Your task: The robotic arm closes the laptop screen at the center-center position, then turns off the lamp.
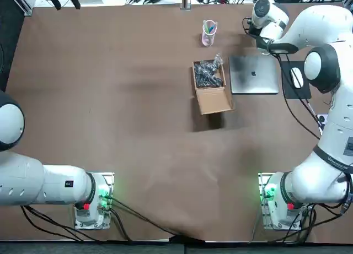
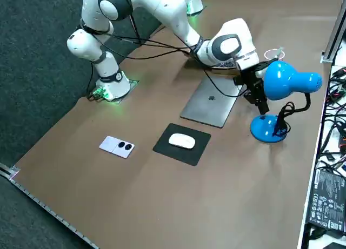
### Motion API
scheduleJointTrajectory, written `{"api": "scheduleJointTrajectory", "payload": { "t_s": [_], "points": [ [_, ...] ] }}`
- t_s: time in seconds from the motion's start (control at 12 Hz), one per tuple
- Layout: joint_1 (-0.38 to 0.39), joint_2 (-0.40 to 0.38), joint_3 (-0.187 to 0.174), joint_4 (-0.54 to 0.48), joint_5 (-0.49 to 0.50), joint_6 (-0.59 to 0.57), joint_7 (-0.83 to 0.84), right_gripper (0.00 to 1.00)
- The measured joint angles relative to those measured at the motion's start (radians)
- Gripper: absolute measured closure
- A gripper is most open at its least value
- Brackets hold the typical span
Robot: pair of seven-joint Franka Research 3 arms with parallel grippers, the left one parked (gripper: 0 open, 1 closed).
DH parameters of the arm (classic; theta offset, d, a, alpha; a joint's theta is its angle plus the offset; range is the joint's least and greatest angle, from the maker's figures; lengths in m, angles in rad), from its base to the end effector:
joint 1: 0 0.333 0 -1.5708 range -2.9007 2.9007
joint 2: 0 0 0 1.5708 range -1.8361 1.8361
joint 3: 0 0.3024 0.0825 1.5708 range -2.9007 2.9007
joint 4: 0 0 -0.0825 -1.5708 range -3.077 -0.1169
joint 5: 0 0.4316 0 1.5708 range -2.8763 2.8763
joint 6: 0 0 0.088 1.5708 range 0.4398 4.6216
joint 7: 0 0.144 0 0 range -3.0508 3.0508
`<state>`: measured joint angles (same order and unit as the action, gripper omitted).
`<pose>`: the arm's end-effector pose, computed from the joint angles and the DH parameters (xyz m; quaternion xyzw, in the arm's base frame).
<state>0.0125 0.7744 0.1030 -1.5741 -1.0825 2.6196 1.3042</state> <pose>0.7537 0.0836 0.1334 0.9357 -0.1614 0.2834 0.1344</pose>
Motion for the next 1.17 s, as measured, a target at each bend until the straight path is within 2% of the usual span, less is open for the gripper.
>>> {"api": "scheduleJointTrajectory", "payload": {
  "t_s": [1.17],
  "points": [
    [-0.01, 0.02, -0.001, 0.012, -0.002, 0.022, 0.0, 0.98]
  ]
}}
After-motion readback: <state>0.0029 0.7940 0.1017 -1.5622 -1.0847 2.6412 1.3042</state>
